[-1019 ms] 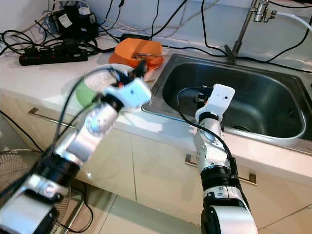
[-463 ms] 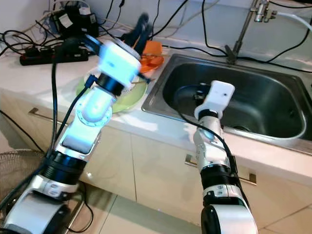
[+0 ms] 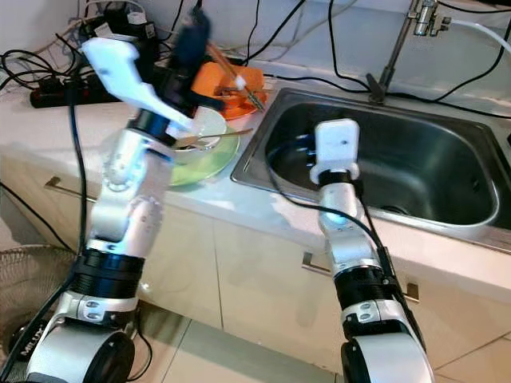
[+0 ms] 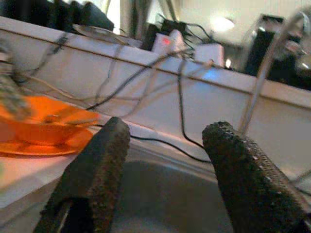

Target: Kitchen organization

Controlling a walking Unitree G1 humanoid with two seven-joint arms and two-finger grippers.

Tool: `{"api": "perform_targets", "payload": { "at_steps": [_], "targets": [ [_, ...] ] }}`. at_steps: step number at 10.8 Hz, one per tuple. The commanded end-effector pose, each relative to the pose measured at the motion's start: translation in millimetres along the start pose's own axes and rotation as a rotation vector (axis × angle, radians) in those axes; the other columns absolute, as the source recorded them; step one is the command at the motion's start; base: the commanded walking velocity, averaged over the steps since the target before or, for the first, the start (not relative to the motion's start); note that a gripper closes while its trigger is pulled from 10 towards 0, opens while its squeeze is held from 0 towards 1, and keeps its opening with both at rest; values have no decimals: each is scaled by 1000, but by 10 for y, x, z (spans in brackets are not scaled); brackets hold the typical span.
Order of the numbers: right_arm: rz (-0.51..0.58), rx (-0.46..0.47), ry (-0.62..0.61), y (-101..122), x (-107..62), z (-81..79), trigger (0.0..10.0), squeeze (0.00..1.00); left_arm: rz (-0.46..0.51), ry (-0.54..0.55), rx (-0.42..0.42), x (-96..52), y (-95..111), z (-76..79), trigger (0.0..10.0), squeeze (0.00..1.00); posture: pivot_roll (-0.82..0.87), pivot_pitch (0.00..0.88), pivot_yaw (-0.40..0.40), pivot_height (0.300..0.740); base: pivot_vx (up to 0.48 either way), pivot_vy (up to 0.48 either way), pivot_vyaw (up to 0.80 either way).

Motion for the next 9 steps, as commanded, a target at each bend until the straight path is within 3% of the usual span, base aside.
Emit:
{"api": "perform_targets", "payload": {
  "at_steps": [1, 2, 3, 9],
  "targets": [
    [33, -9, 33, 63, -13, -36, 10000, 1000, 27, -33, -35, 44, 96, 57, 10000, 0, 155, 7, 6, 740, 0, 0, 0],
    [29, 8, 57, 74, -10, -73, 10000, 0, 19, -35, -71, 36, 101, 45, 10000, 0, 152, 9, 9, 740, 0, 0, 0],
    [37, 12, 103, 96, -22, -160, 10000, 0, 2, -60, -112, 35, 92, 66, 10000, 0, 153, 11, 11, 740, 0, 0, 0],
    [46, 49, 128, 139, -55, -286, 10000, 0, -24, -158, -175, 3, 81, 223, 10000, 0, 151, 13, 18, 740, 0, 0, 0]
  ]
}}
Point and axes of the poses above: a point about 5 cm out from each wrist's last joint towards the gripper, its own x axis pointing out of the wrist towards the gripper, its own y axis along the axis of the wrist's last joint, z = x × y, the point moved 3 cm from there along x, pointing out of the wrist towards the gripper, and after that the axes turned 2 degrees about x, right-handed, at the moved point
